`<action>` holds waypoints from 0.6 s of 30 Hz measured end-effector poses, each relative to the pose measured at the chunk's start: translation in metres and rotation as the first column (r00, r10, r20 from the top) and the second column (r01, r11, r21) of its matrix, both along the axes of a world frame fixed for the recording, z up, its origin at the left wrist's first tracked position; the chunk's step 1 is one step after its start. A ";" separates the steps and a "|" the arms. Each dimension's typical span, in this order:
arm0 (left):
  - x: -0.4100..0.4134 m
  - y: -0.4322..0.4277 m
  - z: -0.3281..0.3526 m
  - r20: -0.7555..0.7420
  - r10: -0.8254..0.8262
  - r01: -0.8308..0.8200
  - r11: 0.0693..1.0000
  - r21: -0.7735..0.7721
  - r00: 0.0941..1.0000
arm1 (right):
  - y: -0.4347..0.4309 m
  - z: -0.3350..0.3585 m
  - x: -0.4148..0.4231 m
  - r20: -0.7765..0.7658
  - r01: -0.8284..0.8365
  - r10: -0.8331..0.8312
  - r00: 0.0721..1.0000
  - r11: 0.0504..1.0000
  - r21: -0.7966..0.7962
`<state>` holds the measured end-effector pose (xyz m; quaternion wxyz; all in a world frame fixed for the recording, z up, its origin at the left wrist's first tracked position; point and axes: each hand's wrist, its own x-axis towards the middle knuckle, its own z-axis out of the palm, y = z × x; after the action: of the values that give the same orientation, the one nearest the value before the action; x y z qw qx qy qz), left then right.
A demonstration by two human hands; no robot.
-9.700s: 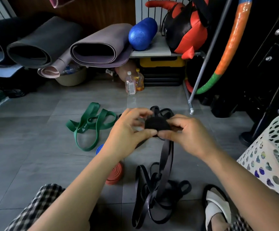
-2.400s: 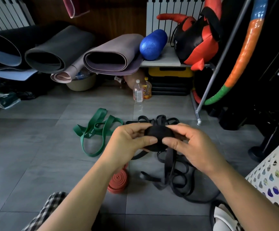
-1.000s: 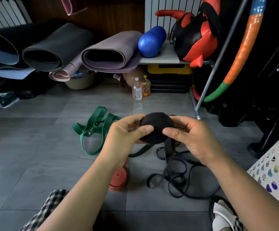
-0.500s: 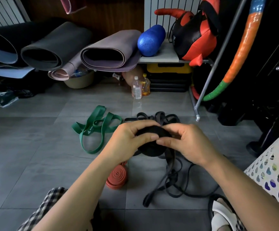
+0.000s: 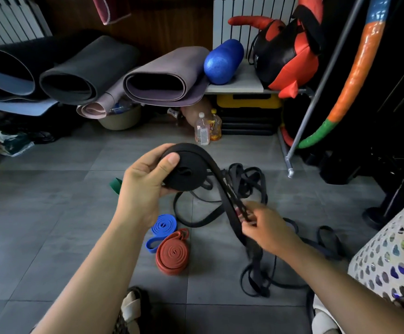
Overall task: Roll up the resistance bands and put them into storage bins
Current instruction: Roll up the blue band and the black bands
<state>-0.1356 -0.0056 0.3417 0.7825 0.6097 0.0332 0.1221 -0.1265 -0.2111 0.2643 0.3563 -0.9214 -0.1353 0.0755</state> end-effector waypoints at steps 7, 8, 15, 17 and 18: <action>0.000 0.023 -0.002 -0.024 0.108 -0.108 0.994 -0.026 0.994 | -0.028 0.040 0.011 0.100 0.143 -0.168 0.981 0.965 0.219; 0.000 0.025 -0.002 -0.038 0.122 -0.124 0.991 -0.048 0.992 | -0.032 0.041 0.011 0.096 0.118 -0.133 0.986 0.982 0.147; -0.002 0.040 -0.003 -0.063 0.220 -0.224 0.972 -0.068 0.973 | -0.040 0.002 0.008 -0.348 -0.127 0.018 0.937 0.947 -0.294; -0.002 0.039 -0.006 -0.055 0.225 -0.224 0.974 0.022 0.973 | -0.035 0.019 0.008 -0.370 0.096 -0.025 0.929 0.980 0.175; -0.002 0.037 -0.008 -0.051 0.225 -0.222 0.973 0.068 0.973 | -0.034 0.031 0.011 -0.382 0.222 -0.051 0.923 0.881 0.419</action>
<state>-0.1378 0.0311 0.3339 0.7432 0.6293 0.1205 0.1925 -0.1158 -0.2454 0.2956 0.5846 -0.7902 -0.0154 0.1833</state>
